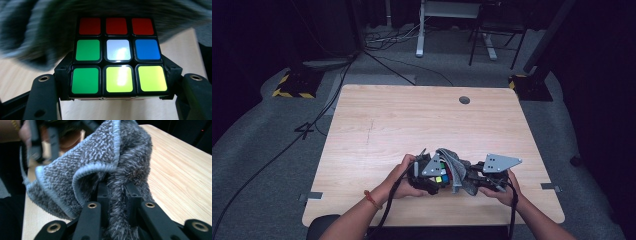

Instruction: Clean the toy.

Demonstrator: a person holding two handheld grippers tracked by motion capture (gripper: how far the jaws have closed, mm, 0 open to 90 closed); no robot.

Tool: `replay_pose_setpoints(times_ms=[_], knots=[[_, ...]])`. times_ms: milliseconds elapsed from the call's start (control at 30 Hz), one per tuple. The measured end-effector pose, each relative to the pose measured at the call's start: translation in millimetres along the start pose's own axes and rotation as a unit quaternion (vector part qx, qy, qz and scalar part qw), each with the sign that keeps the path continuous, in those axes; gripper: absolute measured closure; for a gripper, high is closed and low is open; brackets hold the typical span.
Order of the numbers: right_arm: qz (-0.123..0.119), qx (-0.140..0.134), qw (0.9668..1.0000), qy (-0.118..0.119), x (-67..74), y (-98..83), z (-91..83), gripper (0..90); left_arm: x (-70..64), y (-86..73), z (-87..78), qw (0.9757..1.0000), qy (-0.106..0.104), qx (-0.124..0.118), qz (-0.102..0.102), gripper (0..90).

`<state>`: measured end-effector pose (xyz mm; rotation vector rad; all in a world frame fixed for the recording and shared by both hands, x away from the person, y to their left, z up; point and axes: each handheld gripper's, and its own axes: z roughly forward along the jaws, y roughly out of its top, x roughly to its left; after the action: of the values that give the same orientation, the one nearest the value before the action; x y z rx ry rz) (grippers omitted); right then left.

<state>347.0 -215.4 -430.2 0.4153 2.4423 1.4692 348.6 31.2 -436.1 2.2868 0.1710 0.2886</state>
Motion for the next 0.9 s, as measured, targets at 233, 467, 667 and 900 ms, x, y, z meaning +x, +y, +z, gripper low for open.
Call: replay_pose_setpoints(times_ms=[233, 467, 667, 900], knots=[[0.01, 0.059, 0.9982, -0.01, -9.1, -12.1, 11.8, 78.6, -1.9, 6.4, -11.5, 0.9995, -0.001, -0.031, 0.004, 33.4], [0.028, 0.031, 0.9988, 0.024, -9.5, -12.4, 11.4, 78.7, 2.3, 1.0, -8.3, 0.9997, 0.016, -0.019, 0.001, 32.9], [0.017, 0.003, 0.9996, 0.022, -2.9, -4.2, 4.2, 78.8, 1.1, -1.0, 0.9, 0.9997, 0.022, 0.006, 0.002, 32.7], [0.006, -0.019, 0.9991, 0.037, 6.4, 5.1, 4.2, 78.8, -1.5, -0.4, 12.4, 0.999, 0.026, 0.037, 0.008, 32.5]])
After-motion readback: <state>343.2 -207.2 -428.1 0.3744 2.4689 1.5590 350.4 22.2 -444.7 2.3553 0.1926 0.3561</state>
